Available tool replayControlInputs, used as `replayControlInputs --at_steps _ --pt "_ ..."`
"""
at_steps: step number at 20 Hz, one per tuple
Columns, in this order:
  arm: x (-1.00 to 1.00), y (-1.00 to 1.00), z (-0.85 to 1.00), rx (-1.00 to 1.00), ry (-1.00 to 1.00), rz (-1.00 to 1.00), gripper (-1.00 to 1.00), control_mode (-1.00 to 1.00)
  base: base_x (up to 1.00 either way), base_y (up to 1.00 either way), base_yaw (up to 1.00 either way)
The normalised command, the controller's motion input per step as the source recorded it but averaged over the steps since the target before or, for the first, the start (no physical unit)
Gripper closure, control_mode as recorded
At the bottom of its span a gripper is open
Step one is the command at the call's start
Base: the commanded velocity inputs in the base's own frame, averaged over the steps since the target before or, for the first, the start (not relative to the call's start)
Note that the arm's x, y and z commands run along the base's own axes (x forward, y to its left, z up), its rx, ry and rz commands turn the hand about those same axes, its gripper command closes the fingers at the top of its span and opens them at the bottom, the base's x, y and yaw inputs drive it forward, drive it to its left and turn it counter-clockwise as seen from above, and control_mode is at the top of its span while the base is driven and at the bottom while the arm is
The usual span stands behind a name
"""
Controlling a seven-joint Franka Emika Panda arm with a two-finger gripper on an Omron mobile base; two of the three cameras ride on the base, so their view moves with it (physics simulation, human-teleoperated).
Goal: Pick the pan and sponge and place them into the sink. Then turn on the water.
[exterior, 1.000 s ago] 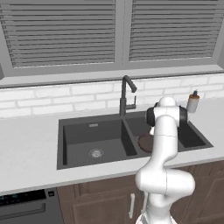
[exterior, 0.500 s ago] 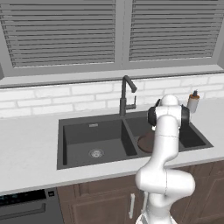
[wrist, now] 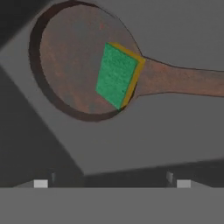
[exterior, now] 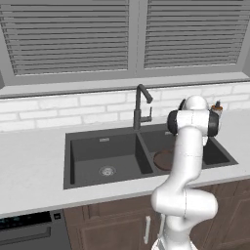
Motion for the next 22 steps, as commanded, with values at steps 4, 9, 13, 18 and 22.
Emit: replayControlInputs --at_steps 4,9,13,18,22 --pt "-0.45 0.33 0.91 -0.17 -0.39 0.12 -1.0 -1.0 0.0 0.0 0.0" --pt "-0.14 0.28 1.0 -0.16 -0.35 0.15 -1.0 -1.0 0.0 0.0 0.0" --pt "-0.23 0.04 1.0 -0.07 -0.34 0.24 -1.0 -1.0 0.0 0.0 0.0" --pt "-0.31 0.22 0.64 -0.2 -0.64 0.18 -1.0 -1.0 0.0 0.0 0.0" --pt "-0.18 0.29 0.5 -0.19 -0.66 0.1 -1.0 -1.0 0.0 0.0 0.0"
